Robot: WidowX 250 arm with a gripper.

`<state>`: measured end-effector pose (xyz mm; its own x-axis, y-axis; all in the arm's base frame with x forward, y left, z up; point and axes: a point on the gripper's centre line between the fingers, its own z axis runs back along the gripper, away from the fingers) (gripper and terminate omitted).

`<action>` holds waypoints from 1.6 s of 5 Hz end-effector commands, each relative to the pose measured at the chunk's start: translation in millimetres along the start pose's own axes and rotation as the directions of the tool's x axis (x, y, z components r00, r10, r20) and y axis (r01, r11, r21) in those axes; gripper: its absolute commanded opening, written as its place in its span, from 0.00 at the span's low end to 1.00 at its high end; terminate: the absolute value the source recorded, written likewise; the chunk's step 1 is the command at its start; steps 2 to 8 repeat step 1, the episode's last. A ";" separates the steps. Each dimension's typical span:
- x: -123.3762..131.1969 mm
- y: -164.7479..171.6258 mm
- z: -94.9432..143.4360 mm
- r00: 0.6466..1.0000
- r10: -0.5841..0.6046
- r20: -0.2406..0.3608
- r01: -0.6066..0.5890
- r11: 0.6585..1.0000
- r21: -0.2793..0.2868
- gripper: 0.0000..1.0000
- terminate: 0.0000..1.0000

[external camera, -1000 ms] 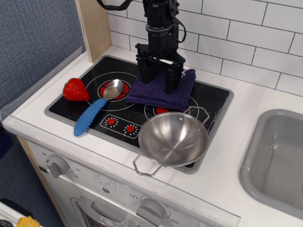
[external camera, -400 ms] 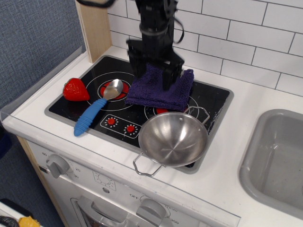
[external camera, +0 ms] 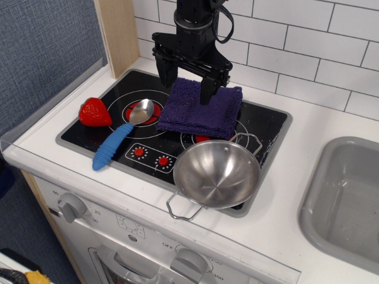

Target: Put the napkin in between the spoon and the bowl but slightly above them.

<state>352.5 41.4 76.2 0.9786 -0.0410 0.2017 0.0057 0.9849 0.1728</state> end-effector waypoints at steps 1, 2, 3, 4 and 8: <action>11.9 8.7 19.1 0.998 0.007 0.066 -0.008 1.000 0.009 1.00 1.00; 11.9 8.7 19.1 0.998 0.007 0.066 -0.008 1.000 0.009 1.00 1.00; 11.9 8.7 19.1 0.998 0.007 0.066 -0.008 1.000 0.009 1.00 1.00; 11.9 8.7 19.1 0.998 0.007 0.066 -0.008 1.000 0.009 1.00 1.00; 11.9 8.7 19.1 0.998 0.007 0.066 -0.008 1.000 0.009 1.00 1.00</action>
